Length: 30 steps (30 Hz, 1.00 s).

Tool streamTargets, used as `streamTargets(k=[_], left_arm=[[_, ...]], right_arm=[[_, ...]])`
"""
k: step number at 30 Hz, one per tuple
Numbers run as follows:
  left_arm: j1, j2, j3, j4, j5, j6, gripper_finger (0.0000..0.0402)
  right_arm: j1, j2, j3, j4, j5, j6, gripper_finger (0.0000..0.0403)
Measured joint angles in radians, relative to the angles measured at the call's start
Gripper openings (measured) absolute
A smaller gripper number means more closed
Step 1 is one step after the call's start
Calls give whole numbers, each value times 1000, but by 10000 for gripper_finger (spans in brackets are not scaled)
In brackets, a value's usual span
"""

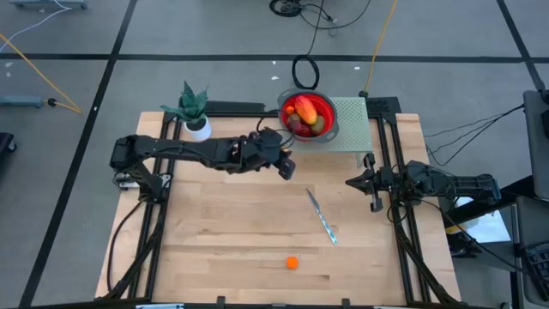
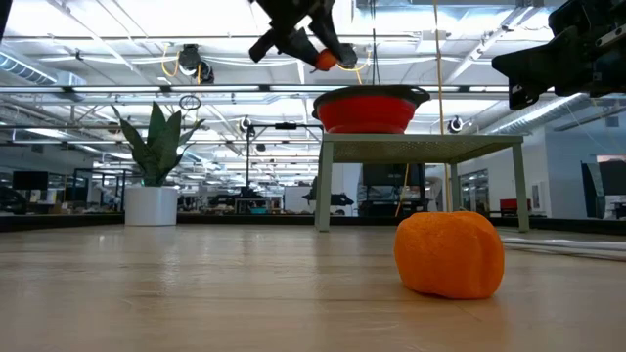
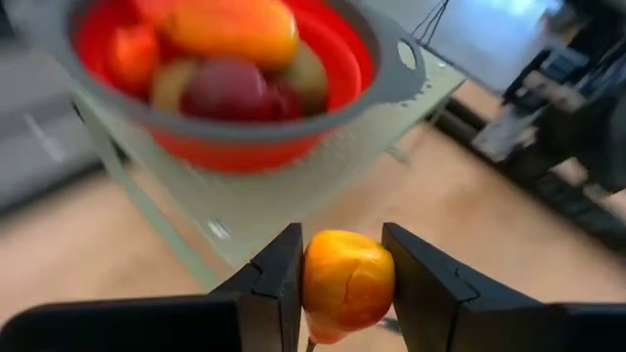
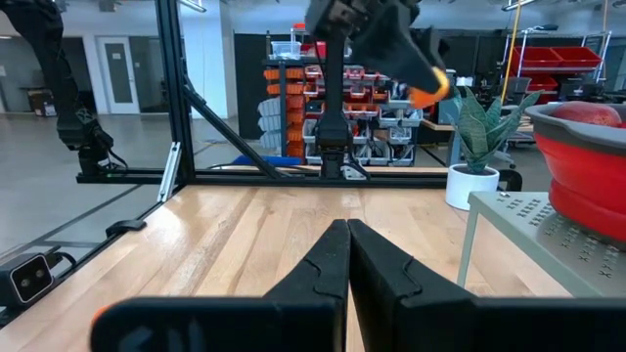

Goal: Pick & Place Fruit
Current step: Put the yellow orange peach into the red basket on the shelf

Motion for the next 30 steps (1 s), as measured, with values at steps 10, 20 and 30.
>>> streamTargets(k=[10,20,30], left_arm=[[53,0,0,165,-144,554,120],[170,0,0,435,-25,763,120],[303,38,1,443,182,623,120]], right_arm=[[0,0,0,0,3,0,0],[0,0,0,0,4,0,0],[0,0,0,0,8,0,0]])
